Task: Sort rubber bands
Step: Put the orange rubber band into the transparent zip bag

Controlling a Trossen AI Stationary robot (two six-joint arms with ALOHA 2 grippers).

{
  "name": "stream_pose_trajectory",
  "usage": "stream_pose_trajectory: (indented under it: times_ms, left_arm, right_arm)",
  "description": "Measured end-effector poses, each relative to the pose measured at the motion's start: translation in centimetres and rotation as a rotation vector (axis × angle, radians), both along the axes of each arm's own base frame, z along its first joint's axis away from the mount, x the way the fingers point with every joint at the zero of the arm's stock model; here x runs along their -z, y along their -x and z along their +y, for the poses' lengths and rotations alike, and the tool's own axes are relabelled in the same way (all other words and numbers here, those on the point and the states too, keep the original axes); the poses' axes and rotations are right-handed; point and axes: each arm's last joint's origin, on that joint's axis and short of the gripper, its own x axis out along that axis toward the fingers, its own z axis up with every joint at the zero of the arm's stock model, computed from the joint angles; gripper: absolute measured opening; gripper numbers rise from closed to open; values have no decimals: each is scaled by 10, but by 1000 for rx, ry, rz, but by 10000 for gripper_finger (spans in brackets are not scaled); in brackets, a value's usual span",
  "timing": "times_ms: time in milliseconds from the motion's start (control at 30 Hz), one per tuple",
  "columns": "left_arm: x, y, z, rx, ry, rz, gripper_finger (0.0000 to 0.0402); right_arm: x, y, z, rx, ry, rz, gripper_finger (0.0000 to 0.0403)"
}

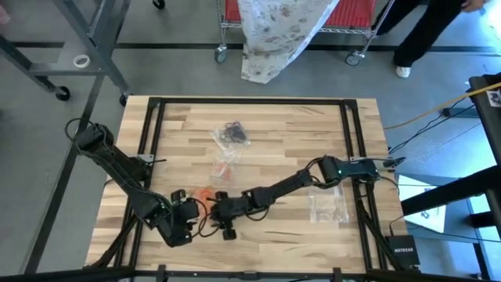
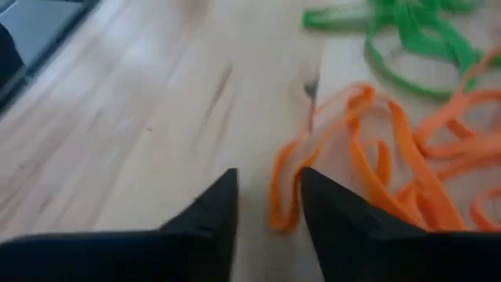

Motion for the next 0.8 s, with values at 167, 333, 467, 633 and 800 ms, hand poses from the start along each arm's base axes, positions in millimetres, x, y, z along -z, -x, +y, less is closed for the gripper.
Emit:
stream_pose_trajectory:
  times_ms: [167, 333, 467, 633, 800]
  left_arm:
    - [0, 0, 0, -13, 7, -1, 155]
    - [0, 0, 0, -16, 12, -4, 155]
    - [0, 0, -1, -28, 20, -6, 155]
    - [-1, 4, -4, -42, 40, -11, 155]
    - [-1, 9, -8, -58, 42, -26, 155]
  right_arm:
    - [2, -1, -8, 50, -10, 33, 44]
    - [0, 0, -10, 51, -7, 44, 11]
    - [-15, 2, -11, 45, 0, 46, 5]
    - [-61, 11, -10, 48, -8, 32, 3]
    - [-94, 28, -18, 135, 92, 96, 1]
